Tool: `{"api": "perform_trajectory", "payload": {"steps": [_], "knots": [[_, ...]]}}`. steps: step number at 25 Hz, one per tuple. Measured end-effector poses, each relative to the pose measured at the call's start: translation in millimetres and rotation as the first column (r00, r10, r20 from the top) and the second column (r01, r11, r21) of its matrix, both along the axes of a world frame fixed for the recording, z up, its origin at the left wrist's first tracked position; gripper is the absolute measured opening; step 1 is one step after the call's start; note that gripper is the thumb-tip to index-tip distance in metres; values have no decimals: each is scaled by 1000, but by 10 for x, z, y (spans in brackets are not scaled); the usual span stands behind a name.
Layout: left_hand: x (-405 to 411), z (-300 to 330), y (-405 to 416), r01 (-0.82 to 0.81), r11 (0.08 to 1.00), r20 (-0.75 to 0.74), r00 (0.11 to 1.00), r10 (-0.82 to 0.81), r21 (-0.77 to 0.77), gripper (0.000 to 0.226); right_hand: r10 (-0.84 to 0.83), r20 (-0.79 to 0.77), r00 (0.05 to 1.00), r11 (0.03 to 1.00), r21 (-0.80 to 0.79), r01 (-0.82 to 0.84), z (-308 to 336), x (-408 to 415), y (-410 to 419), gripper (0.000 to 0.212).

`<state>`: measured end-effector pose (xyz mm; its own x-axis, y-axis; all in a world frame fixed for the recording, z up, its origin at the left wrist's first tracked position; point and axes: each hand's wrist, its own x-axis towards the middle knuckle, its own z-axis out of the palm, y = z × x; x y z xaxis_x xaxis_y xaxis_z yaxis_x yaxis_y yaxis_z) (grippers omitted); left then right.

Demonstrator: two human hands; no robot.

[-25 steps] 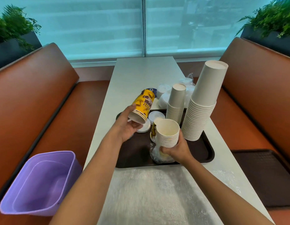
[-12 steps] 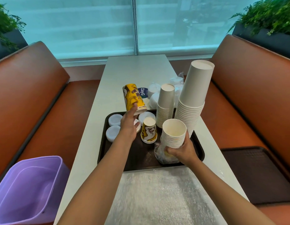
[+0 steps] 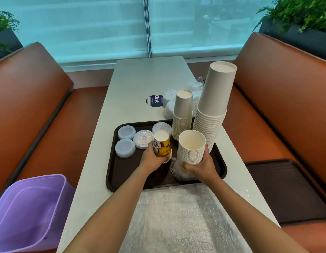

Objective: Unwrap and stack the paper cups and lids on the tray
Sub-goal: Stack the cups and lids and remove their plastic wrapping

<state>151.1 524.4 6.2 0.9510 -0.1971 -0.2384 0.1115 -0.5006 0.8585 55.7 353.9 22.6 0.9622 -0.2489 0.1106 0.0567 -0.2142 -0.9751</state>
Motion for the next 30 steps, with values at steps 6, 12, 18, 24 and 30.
{"api": "perform_trajectory", "payload": {"steps": [6,12,18,24,30], "knots": [[-270,923,-247,15,978,683,719,132,-206,58,-32,2,999,999,21,32,-55,5,9,96],[-373,1210,-570,407,683,225,736,-638,606,90,7,9,1000,999,43,-7,-65,-14,-41,92],[-378,1367,-640,334,607,244,697,-674,721,77,-16,69,997,998,55,12,33,32,4,99],[-337,1539,-610,358,735,323,726,-607,575,77,-22,60,998,997,69,18,94,52,22,89],[-385,1717,-679,331,534,233,638,-734,778,78,-12,61,998,997,77,8,37,43,-2,95]]}}
